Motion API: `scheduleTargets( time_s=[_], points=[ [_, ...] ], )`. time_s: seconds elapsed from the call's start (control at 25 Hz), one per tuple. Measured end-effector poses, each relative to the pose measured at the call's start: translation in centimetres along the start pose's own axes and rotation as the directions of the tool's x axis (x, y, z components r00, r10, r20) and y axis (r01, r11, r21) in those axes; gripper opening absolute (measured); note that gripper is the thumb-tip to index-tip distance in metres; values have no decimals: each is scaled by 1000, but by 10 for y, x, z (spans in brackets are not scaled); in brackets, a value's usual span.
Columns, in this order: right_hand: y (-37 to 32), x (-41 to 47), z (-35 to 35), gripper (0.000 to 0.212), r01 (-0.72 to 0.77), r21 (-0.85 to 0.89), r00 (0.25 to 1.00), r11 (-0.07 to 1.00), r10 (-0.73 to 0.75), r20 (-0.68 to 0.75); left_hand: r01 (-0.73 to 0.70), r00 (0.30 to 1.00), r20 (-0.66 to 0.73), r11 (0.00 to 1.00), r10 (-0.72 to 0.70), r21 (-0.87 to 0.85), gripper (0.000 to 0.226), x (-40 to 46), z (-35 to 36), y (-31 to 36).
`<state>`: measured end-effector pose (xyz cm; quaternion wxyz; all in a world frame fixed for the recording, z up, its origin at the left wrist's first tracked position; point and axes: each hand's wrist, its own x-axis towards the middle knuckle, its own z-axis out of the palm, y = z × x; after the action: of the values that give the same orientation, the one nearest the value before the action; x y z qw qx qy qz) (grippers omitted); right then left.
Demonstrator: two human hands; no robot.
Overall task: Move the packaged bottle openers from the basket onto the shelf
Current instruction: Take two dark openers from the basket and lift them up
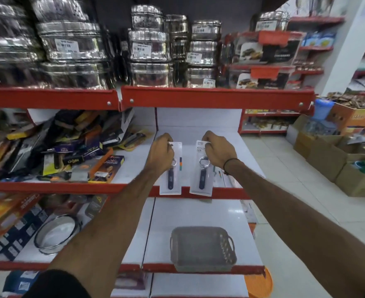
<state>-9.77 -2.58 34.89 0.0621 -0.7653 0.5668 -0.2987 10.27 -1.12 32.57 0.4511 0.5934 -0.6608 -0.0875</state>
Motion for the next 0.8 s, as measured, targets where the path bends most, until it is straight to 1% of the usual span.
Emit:
scheduleTargets(
  time_s=[0.12, 0.2, 0.28, 0.36, 0.4, 0.44, 0.48, 0.52, 0.56, 0.64, 0.68, 0.72, 0.8],
  points=[
    [10, 40, 11, 26, -43, 40, 999, 998, 42, 35, 7, 1000, -28, 997, -5, 79, 18, 36, 13, -8],
    [21, 63, 26, 29, -74, 73, 995, 995, 69, 70, 27, 1000, -3, 993, -26, 115, 16, 55, 29, -20],
    [35, 81, 49, 32, -84, 76, 988, 994, 73, 138, 99, 993, 53, 990, -105, 105, 17, 65, 50, -36],
    [46, 86, 72, 35, -101, 80, 964, 992, 77, 255, 189, 971, 129, 977, -201, 99, 21, 67, 67, -51],
    [52, 89, 84, 35, -105, 66, 944, 992, 78, 320, 219, 950, 195, 965, -244, 142, 23, 67, 74, -60],
    [57, 90, 93, 35, -86, 17, 921, 996, 73, 384, 215, 921, 280, 953, -270, 212, 25, 68, 78, -68],
    [62, 92, 100, 36, -38, -57, 894, 998, 59, 444, 182, 891, 354, 939, -283, 293, 26, 68, 79, -76],
    [66, 94, 106, 38, 21, -131, 874, 991, 46, 484, 157, 869, 400, 930, -290, 333, 29, 67, 77, -83],
    [70, 95, 108, 40, 63, -172, 861, 983, 34, 508, 175, 851, 428, 933, -303, 313, 34, 66, 74, -89],
    [77, 96, 105, 46, 101, -176, 838, 979, 12, 546, 208, 828, 479, 952, -293, 224, 48, 62, 64, -96],
    [80, 96, 103, 50, 113, -163, 818, 980, 1, 575, 196, 809, 520, 960, -274, 201, 55, 60, 60, -98],
    [82, 95, 100, 54, 110, -143, 790, 984, 1, 613, 167, 774, 574, 961, -267, 222, 63, 58, 57, -99],
    [80, 86, 96, 69, 65, -110, 730, 992, 28, 683, 60, 660, 702, 950, -267, 305, 89, 51, 51, -96]
  ],
)
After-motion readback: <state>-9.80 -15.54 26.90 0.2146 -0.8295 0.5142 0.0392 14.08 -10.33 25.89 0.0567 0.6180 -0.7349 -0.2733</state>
